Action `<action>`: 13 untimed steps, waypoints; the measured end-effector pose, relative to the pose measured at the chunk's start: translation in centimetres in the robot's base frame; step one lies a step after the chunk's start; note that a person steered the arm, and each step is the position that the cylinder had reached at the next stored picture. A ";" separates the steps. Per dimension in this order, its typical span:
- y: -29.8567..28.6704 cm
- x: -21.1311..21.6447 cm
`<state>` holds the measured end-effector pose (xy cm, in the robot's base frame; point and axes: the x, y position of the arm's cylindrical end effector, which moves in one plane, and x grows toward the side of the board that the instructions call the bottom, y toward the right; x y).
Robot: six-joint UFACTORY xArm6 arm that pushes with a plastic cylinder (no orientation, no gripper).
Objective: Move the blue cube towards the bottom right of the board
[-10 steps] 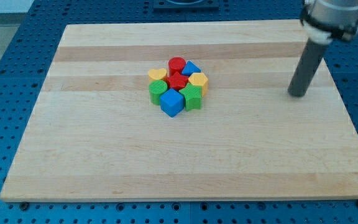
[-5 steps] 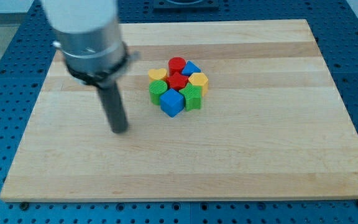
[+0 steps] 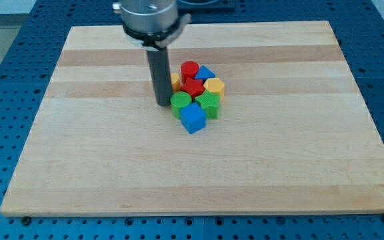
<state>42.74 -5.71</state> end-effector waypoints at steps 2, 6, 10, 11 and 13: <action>3.3 4.6; 14.2 9.0; 13.6 12.9; 18.9 13.1; 23.4 13.1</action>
<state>55.89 17.66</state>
